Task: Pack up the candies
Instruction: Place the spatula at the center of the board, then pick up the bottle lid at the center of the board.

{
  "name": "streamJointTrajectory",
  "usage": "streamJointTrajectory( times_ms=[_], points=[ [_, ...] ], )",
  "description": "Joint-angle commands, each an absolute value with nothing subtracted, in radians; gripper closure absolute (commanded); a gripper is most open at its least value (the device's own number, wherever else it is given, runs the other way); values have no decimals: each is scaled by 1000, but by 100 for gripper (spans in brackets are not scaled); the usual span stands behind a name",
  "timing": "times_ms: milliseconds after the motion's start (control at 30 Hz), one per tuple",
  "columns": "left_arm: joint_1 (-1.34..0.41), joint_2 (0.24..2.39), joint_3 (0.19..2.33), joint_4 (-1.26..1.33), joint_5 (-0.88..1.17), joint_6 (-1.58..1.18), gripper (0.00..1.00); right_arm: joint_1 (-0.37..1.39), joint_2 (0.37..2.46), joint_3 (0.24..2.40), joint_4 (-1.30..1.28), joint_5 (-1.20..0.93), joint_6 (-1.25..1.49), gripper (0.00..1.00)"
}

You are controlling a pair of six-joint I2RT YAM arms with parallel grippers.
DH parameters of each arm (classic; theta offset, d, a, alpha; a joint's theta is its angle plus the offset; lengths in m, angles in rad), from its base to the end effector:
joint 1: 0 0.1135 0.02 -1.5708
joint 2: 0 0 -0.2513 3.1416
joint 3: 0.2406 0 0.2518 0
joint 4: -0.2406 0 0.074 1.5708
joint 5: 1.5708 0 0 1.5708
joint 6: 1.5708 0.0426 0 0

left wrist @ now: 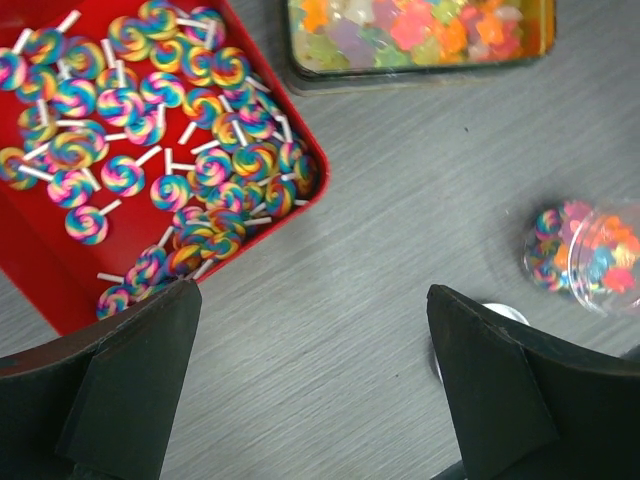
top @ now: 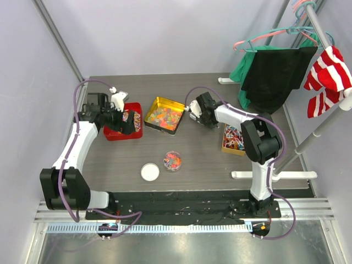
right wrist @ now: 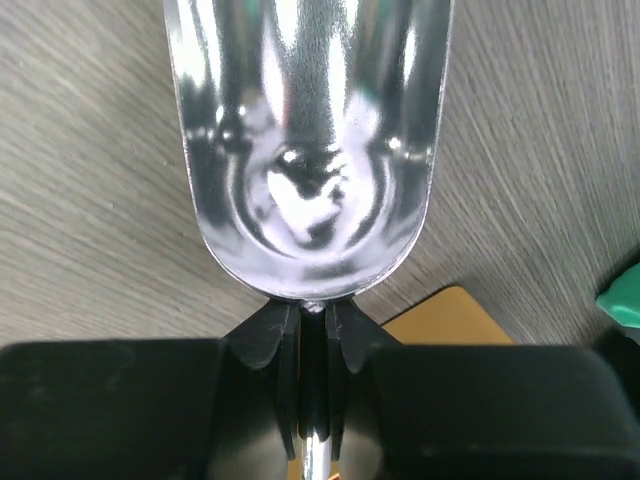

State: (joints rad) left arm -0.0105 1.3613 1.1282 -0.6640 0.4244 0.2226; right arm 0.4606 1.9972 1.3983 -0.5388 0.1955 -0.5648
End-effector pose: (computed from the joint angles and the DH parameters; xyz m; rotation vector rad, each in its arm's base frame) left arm 0.2897 -0.0206 0.2730 0.4587 2.3614 -0.4250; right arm 0.3695 0.1741 0.1489 -1.2758 2.3855 -0.2959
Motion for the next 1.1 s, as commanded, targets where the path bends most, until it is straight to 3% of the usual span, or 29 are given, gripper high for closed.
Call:
streamJointTrajectory(
  times_ms=[0, 100, 200, 400, 867, 1067],
  points=[
    [-3, 1292, 1091, -727, 528, 346, 0, 460, 2002, 1437, -494, 176, -535, 77],
    [-5, 1252, 1042, -747, 552, 438, 0, 459, 1987, 1434, -495, 161, -531, 66],
    [-3, 1223, 988, -755, 564, 524, 0, 459, 1970, 1439, -506, 150, -525, 49],
    [-29, 1172, 902, -785, 583, 715, 0, 460, 1878, 1445, -546, 103, -518, 34],
    [-359, 962, 687, -882, 595, 1121, 0, 462, 1557, 1304, -601, 32, -546, 32],
    [-432, 968, 577, -781, 523, 1150, 8, 460, 1494, 1250, -630, 54, -554, 32]
  ],
)
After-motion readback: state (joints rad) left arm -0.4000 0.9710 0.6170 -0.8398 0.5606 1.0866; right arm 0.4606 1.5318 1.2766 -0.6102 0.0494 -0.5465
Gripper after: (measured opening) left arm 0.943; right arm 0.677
